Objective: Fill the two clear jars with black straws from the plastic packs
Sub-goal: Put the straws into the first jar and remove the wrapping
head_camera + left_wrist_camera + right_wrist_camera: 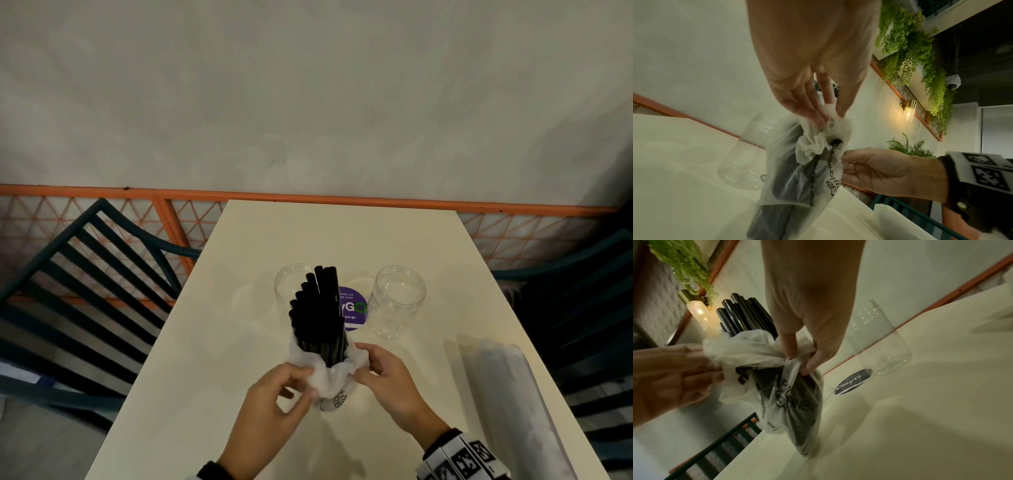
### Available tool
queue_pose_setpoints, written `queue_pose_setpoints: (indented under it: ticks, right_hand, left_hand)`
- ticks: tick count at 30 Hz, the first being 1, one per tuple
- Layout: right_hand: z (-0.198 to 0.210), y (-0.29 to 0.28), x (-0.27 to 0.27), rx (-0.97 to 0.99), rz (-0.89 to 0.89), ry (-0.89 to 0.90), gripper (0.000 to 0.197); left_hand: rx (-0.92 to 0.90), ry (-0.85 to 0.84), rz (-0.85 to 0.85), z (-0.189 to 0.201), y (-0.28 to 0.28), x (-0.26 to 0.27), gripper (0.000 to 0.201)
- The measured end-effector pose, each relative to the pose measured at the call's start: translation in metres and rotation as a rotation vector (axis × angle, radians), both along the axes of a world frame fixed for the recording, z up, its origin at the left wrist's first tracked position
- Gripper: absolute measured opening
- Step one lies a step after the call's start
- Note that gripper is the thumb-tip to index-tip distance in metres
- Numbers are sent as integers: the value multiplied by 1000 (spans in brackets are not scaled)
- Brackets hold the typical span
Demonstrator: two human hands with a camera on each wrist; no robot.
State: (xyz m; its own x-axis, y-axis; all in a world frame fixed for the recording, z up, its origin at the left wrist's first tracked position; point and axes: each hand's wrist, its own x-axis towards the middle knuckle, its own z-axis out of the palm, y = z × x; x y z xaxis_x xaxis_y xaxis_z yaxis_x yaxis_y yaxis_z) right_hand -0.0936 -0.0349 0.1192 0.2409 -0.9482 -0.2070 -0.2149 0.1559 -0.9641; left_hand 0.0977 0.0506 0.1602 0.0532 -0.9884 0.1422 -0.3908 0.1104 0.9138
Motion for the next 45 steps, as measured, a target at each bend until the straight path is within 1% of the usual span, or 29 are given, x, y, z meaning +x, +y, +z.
queue_pose_setpoints:
  ticks: [2,3,4,5,6,8,9,11,14,17,19,21,23,25,26,27,28,29,30,31,32,33,35,37,38,40,42,43,45]
  right_hand:
    - [0,2,4,-78,8,94,37]
    - [3,4,5,-109,16,129,37]
    - [6,5,6,-124,34,131,36]
    - [8,6,5,-104,79,94,35]
    - [10,7,3,-60,160,26,40]
    - [11,10,-1,6,331,-66,66]
    - [12,12,-3,2,380,-62,76]
    - [15,12,-4,-26,443,-57,89]
    - [21,12,-2,-69,507,-32,102]
    - [17,15,0,-148,403,18,94]
    - [7,17,-2,-187,339,69,86]
    - [1,19,-4,-256,295,145,74]
    - [1,19,-6,-310,271,202,63]
    - [3,18,-8,-316,262,205,56]
    - [1,16,-10,-319,260,199,54]
    - [-1,16,-11,-318,259,196,52]
    - [-1,16,-12,-317,253,197,51]
    - [-2,17,-11,-328,240,194,49]
    - [-7,18,-10,-343,225,183,47]
    - [-10,19,-9,-357,216,173,50]
    - [-11,20,-8,-371,215,182,57]
    - [-12,20,-7,-379,214,202,61]
    - [-14,19,-5,-376,228,261,57]
    - [-14,17,-2,-406,267,325,57]
    - [-16,15,-1,-391,291,354,59]
    - [-23,14,1,-321,327,369,63]
    - [-30,12,-1,-244,316,364,67]
    - [-35,11,-3,-224,313,357,68]
    - [-39,8,-5,-206,326,330,66]
  left_hand:
    - [-13,-37,37,-2,-6,-1,13]
    - [-18,-63,34,-4,-8,-3,13]
    - [-18,-105,27,-5,-9,-6,20]
    - [-4,-140,24,-8,-9,-9,24]
    - [12,-162,27,-10,-8,-11,23]
    - [17,-169,39,-13,-6,-14,16]
    - [8,-156,40,-13,-5,-13,14]
    - [-20,-140,21,-10,-4,-11,15]
    - [-28,-134,-49,-2,-6,-5,13]
    - [-21,-222,-174,7,-12,2,22]
    - [-65,-349,-203,14,-18,9,29]
    - [-104,-471,-224,22,-23,15,33]
    - [-33,-472,-302,25,-26,18,37]
    - [56,-420,-382,23,-24,18,41]
    - [83,-389,-400,21,-21,16,40]
    - [90,-341,-378,22,-18,12,34]
    - [59,-280,-294,25,-14,9,26]
    - [-34,-224,-139,29,-13,6,17]
    - [-164,-205,32,35,-14,4,14]
    - [-291,-220,179,44,-17,3,19]
    - [-376,-250,264,54,-23,1,32]
    - [-404,-299,283,64,-29,-2,48]
    - [-353,-446,195,77,-42,-11,71]
    - [-214,-596,115,74,-52,-23,81]
    - [-149,-651,101,66,-54,-29,80]
    - [-41,-741,16,49,-55,-35,62]
    - [-41,-778,-70,42,-56,-38,46]
    - [-77,-770,-91,42,-57,-40,46]
    - [-128,-775,-84,45,-56,-42,59]
